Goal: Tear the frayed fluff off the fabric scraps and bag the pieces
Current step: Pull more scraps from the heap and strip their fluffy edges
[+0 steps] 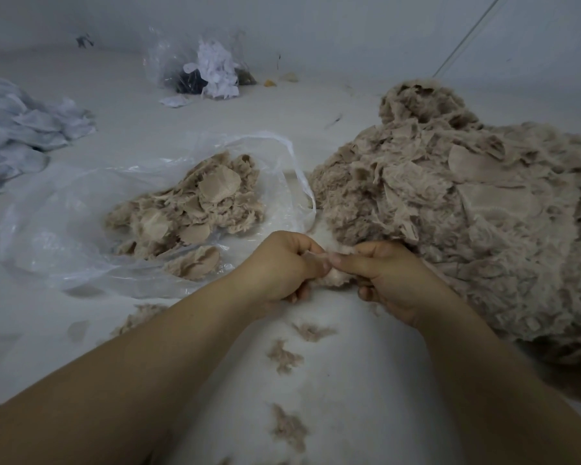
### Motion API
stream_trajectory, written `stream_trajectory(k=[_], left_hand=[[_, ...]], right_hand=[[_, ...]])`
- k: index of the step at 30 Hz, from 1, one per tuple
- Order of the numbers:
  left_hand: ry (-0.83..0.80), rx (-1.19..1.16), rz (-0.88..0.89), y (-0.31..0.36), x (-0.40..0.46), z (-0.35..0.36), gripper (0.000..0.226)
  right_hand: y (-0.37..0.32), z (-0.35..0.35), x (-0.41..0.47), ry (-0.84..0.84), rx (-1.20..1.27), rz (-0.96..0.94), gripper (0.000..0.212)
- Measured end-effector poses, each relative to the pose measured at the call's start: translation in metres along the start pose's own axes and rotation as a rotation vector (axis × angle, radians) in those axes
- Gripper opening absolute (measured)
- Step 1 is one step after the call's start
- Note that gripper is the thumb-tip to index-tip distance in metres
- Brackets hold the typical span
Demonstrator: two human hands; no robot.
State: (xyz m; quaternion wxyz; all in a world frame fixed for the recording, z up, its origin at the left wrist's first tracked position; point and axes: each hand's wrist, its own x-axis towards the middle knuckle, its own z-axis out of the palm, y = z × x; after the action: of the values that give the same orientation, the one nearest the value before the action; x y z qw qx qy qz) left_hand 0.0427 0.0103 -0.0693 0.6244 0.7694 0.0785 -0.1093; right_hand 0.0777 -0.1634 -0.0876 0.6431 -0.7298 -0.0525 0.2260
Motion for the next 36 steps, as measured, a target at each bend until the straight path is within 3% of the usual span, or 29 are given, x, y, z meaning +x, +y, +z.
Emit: stream_trajectory(k=[7,11,15,20,23,29,32,36], left_hand=[[-0.128,-0.296,-0.119,-0.002,-0.002,0.003,0.017],[-0.146,-0.202,-0.057,-0.003,-0.002,0.002,0.014],[-0.160,-0.158,-0.042,-0.001,-0.002,0.005,0.022],[-0.194,-0.158,-0.051,-0.009,-0.006,0.005,0.028],[-0.213,-0.103,-0.067,-0.016,-0.013,0.002,0.014],[-0.620,0.309,-0.214,-0.011,-0.036,-0.009,0.004],[-0.493,0.288,-0.228,0.001,-0.031,-0.012,0.032],[-0.195,-0.003,-0.161,0.006,-0.018,-0.004,0.044]], right_hand=[[0.001,0.001,0.000,0.043,0.081,0.000,0.010],[-0.002,0.002,0.000,0.006,0.043,-0.001,0.014],[-0.003,0.002,-0.004,-0.051,0.098,-0.040,0.050],[0.001,0.002,-0.002,0.015,0.100,-0.029,0.015],[0.001,0.003,0.000,0.062,0.119,-0.019,0.015],[0.000,0.004,-0.001,0.046,0.187,-0.002,0.012],[0.000,0.004,-0.001,0.038,0.185,-0.010,0.013],[0.000,0.004,-0.003,0.025,0.164,-0.035,0.022]])
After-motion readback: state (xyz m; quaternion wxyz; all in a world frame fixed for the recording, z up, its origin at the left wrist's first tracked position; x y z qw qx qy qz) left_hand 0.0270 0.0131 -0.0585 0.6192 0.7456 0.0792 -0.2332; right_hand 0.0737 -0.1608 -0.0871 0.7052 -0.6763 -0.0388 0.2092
